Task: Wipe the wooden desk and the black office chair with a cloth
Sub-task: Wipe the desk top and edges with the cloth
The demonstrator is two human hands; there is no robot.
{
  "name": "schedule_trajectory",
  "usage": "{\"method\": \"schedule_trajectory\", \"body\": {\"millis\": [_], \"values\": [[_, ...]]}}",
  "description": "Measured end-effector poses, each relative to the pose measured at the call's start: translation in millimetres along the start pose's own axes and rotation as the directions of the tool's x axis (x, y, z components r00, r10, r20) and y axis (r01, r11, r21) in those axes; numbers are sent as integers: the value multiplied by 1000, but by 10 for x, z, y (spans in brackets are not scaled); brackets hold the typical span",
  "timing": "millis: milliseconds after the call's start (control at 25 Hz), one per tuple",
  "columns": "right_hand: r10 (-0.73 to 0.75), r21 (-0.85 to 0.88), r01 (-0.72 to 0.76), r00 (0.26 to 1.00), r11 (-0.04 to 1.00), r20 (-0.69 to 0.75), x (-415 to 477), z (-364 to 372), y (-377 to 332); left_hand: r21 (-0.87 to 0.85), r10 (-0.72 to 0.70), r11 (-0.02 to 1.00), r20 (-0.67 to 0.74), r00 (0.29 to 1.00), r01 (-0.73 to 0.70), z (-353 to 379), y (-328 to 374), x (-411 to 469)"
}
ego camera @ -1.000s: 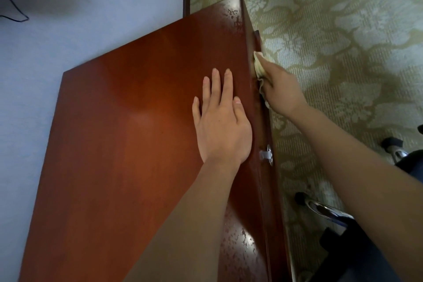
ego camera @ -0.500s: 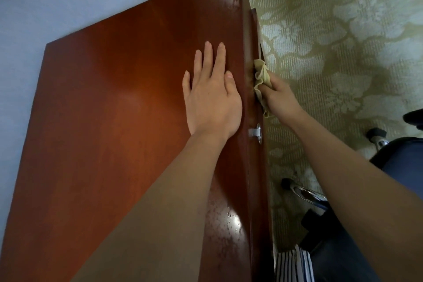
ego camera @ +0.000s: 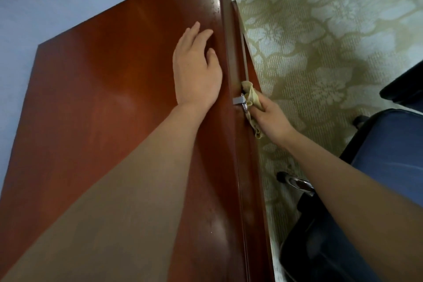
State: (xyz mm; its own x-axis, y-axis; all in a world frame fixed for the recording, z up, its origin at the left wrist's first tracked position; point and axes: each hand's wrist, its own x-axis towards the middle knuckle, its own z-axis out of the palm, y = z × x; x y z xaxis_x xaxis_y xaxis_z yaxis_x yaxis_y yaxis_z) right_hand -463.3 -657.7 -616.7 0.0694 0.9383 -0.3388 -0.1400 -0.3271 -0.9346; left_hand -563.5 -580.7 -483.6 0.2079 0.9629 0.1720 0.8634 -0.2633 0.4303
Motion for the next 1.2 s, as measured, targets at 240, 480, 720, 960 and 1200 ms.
{"method": "schedule_trajectory", "body": {"millis": [240,480,720,960,1200], "values": [[108,-75,-108,994,991,3,-725,76,160,13,128,992,82,988,-129,-290,-55,-383],[111,-96,-105,992,990,57,-1689,207,323,27,73,997,109,991,-76,-341,60,-1198],[152,46,-163,973,986,173,-2328,275,129,56,11,998,127,992,-18,-428,100,-2118],[63,108,-100,952,989,301,-2774,244,-120,68,-115,992,113,987,108,-619,191,-3070],[7,50,-25,942,998,337,-3430,2,-428,-176,-263,949,23,964,263,-836,691,-3812]]}}
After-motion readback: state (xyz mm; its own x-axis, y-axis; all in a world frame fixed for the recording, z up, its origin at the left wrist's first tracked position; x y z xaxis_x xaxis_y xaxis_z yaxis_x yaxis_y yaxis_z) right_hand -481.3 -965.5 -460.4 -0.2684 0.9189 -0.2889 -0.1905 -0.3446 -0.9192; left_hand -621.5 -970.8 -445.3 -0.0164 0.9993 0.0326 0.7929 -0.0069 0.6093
